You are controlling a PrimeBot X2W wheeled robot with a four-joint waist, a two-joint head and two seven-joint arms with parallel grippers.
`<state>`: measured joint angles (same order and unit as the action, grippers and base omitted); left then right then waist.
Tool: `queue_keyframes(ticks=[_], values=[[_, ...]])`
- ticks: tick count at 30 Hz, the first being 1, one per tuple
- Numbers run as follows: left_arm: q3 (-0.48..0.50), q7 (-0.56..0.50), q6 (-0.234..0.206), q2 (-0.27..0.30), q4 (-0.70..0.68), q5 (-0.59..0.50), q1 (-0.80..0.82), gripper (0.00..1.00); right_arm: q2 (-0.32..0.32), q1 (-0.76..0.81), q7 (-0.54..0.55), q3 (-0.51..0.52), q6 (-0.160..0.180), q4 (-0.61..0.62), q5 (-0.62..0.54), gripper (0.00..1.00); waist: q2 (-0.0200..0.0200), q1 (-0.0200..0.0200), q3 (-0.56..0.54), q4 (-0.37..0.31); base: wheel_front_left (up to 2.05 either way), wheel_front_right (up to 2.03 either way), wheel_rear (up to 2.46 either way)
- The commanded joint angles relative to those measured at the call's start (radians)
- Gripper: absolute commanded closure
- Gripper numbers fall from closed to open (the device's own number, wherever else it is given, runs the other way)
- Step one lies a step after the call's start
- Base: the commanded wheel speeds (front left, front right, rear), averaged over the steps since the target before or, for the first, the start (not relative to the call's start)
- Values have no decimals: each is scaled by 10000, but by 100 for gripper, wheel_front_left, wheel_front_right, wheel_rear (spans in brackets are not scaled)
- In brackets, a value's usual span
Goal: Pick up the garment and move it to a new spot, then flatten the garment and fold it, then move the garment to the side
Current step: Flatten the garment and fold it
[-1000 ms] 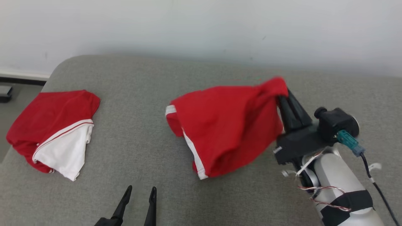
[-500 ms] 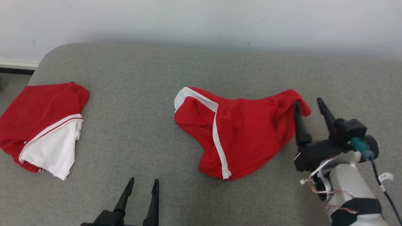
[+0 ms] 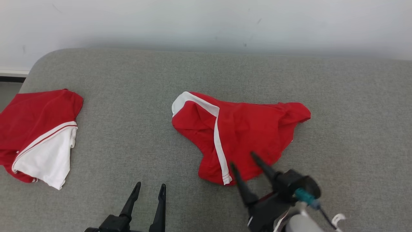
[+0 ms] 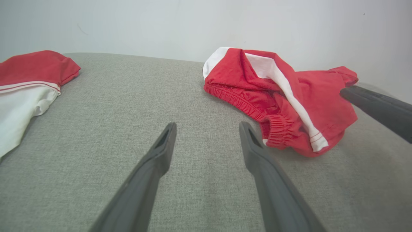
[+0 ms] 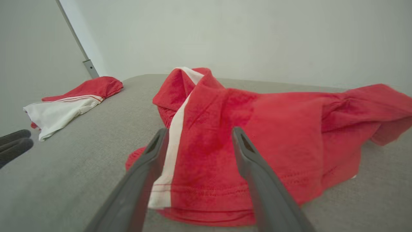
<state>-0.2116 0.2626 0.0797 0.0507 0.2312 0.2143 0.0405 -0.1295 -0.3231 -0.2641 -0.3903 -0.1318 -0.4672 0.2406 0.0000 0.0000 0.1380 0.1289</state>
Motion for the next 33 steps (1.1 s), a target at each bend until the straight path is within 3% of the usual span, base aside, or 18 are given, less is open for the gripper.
queue_keyframes(ticks=[1,5,7,8,10,15,21,23,27,33], values=[[-22,34,23,-3,34,56,42,0,53,174,-3,-399,21,-184,240,0,0,0,-2,65,0,0,0],[-188,34,-21,-3,20,125,52,0,-3,-149,-2,-1426,21,-843,686,0,0,0,48,353,0,0,0],[-178,34,-53,-3,23,131,-2,0,-21,-249,-4,-1392,21,-1034,705,0,0,0,65,447,0,0,0],[-143,34,-72,-3,13,139,-34,0,-21,-277,-4,-1352,21,-1118,677,2,0,0,74,478,0,0,0],[-66,34,-68,-3,30,139,-132,0,-17,-320,-4,-1216,21,-1284,552,21,0,0,70,512,0,0,0],[1,34,-78,-3,91,170,-179,0,-13,-271,-4,-1121,21,-1574,250,32,0,0,34,519,0,0,0],[-73,34,-84,-3,68,240,-65,0,12,-421,-4,-1056,21,-1845,172,67,0,0,35,483,0,0,0],[-83,34,-99,-3,60,233,-36,0,30,-418,-4,-1038,21,-1950,137,100,0,0,12,470,0,0,0],[70,34,-119,-3,106,160,-187,0,-114,-469,-4,-1088,21,-1572,-14,100,0,0,-138,348,0,0,0],[484,34,-71,-3,251,60,-568,0,-979,17,-4,-338,21,-205,-365,100,0,0,-594,-200,0,0,0]])
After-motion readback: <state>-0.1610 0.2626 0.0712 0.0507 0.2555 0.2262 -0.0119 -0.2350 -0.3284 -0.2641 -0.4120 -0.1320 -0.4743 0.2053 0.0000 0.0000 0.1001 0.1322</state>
